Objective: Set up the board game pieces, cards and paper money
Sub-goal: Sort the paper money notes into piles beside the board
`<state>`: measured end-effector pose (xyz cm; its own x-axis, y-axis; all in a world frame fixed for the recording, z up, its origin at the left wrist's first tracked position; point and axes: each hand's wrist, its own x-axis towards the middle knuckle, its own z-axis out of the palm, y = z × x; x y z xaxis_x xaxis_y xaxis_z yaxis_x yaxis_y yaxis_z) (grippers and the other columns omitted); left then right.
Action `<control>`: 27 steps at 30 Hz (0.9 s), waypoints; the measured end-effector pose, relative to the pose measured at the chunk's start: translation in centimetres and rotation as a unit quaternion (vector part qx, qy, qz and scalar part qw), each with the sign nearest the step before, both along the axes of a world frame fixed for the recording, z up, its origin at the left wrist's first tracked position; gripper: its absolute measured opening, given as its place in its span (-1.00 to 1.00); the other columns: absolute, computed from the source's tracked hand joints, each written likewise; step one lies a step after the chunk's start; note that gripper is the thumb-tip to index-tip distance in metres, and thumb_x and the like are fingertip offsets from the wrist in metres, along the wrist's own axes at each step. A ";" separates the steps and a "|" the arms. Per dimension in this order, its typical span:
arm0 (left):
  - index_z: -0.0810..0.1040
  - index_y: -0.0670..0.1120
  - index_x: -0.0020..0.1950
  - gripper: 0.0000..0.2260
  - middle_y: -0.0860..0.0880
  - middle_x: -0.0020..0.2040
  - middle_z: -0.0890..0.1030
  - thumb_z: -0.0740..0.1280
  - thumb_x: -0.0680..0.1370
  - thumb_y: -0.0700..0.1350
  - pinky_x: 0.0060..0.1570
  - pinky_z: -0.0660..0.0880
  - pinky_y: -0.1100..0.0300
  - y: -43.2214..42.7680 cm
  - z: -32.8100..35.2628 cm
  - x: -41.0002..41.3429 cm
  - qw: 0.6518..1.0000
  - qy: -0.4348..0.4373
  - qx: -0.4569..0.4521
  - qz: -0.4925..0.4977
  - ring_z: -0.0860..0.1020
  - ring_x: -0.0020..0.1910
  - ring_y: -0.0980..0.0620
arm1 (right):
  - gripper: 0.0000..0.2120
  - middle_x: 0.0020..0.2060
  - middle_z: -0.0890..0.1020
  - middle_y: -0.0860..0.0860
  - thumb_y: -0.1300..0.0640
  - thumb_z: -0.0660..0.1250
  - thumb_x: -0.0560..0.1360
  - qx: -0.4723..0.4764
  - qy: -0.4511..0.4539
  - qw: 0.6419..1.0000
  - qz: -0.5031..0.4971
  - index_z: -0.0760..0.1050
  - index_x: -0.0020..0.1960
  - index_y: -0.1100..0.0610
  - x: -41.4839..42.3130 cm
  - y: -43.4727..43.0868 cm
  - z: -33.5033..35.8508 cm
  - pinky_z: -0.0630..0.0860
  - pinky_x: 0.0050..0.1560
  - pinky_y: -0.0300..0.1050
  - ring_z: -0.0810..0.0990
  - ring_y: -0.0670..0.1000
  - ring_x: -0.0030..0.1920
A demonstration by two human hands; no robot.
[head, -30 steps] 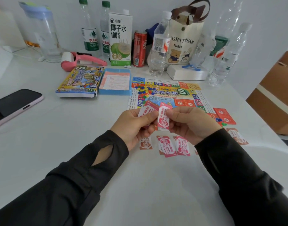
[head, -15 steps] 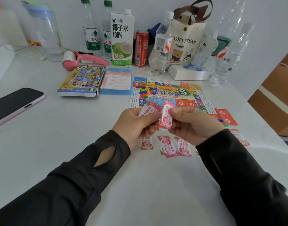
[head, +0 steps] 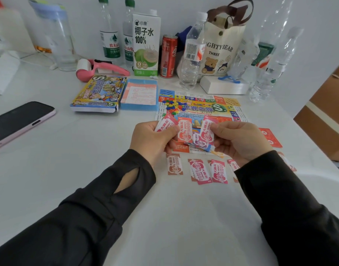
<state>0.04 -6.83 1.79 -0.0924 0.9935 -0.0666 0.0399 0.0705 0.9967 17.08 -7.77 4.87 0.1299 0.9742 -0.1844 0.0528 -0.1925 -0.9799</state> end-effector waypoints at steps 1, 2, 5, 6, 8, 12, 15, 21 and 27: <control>0.53 -0.09 -0.30 -0.82 0.03 -0.51 0.58 0.38 0.48 -0.07 -0.50 0.51 0.34 0.1 0.0 -0.1 1.000 0.007 0.001 0.005 0.50 -0.59 0.14 | -0.85 -0.53 0.56 0.02 0.24 0.37 0.45 0.002 -0.023 1.000 0.003 0.56 -0.29 0.22 0.0 0.0 0.0 0.49 -0.43 -0.20 0.46 -0.03 -0.48; 0.52 -0.08 -0.31 -0.81 0.05 -0.53 0.57 0.37 0.48 -0.06 -0.51 0.49 0.36 0.2 0.0 -0.1 1.000 0.017 0.003 0.010 0.50 -0.59 0.15 | -0.85 -0.54 0.56 0.02 0.23 0.37 0.44 0.006 -0.049 0.999 0.009 0.57 -0.30 0.21 0.0 0.0 0.1 0.48 -0.40 -0.18 0.45 -0.02 -0.48; 0.52 -0.06 -0.31 -0.81 0.08 -0.55 0.56 0.37 0.48 -0.04 -0.53 0.47 0.39 0.7 0.0 -0.5 0.999 0.038 0.004 0.027 0.49 -0.60 0.17 | -0.82 -0.55 0.55 0.02 0.20 0.38 0.45 0.019 -0.127 0.991 0.043 0.59 -0.32 0.21 -0.3 -0.3 0.1 0.46 -0.37 -0.16 0.44 -0.01 -0.46; 0.52 -0.06 -0.31 -0.81 0.08 -0.55 0.55 0.37 0.48 -0.04 -0.53 0.47 0.38 0.8 0.0 -0.6 0.999 0.035 0.001 0.033 0.48 -0.61 0.17 | -0.81 -0.54 0.56 0.01 0.18 0.38 0.45 0.027 -0.163 0.985 0.058 0.60 -0.31 0.22 -0.6 -0.5 0.0 0.47 -0.38 -0.20 0.44 -0.03 -0.47; 0.53 -0.08 -0.31 -0.80 0.06 -0.56 0.55 0.38 0.49 -0.06 -0.51 0.49 0.37 1.0 -0.1 -0.8 0.999 0.021 -0.005 0.044 0.47 -0.61 0.18 | -0.78 -0.47 0.59 0.05 0.12 0.39 0.45 0.052 -0.251 0.963 0.083 0.60 -0.32 0.22 -1.2 -0.8 -0.2 0.45 -0.39 -0.28 0.45 -0.05 -0.45; 0.53 -0.10 -0.33 -0.78 0.06 -0.53 0.55 0.37 0.49 -0.05 -0.42 0.51 0.32 1.4 -0.2 -1.2 0.998 0.020 -0.008 0.054 0.47 -0.61 0.18 | -0.75 -0.45 0.52 0.05 0.07 0.40 0.44 0.053 -0.344 0.930 0.121 0.55 -0.35 0.17 -3.1 -1.3 -0.6 0.33 -0.50 -0.40 0.38 -0.08 -0.47; 0.52 -0.08 -0.33 -0.77 0.05 -0.51 0.55 0.36 0.50 -0.03 -0.42 0.50 0.33 1.7 -0.2 -1.4 0.998 0.033 -0.006 0.052 0.47 -0.60 0.18 | -0.75 -0.40 0.54 0.09 0.05 0.40 0.44 0.050 -0.385 0.910 0.145 0.57 -0.29 0.21 -4.4 -1.3 -1.1 0.32 -0.44 -0.35 0.41 -0.10 -0.43; 0.51 -0.06 -0.35 -0.76 0.02 -0.45 0.56 0.35 0.50 -0.02 -0.37 0.51 0.32 1.7 -0.3 -1.5 0.998 0.051 0.005 0.045 0.47 -0.59 0.18 | -0.73 -0.30 0.57 0.01 -0.10 0.37 0.43 0.052 -0.536 0.834 0.124 0.54 -0.29 0.09 -5.8 -1.2 -2.4 0.45 -0.19 -0.17 0.52 -0.02 -0.18; 0.52 -0.06 -0.33 -0.76 0.01 -0.42 0.57 0.34 0.50 0.00 -0.34 0.52 0.29 1.6 -0.3 -1.4 0.997 0.063 0.006 0.038 0.48 -0.58 0.17 | -0.68 -0.13 0.58 -0.03 -0.21 0.31 0.43 0.048 -0.594 0.790 0.143 0.52 -0.21 0.06 -6.0 -1.2 -2.2 0.40 0.08 -0.08 0.42 0.00 0.09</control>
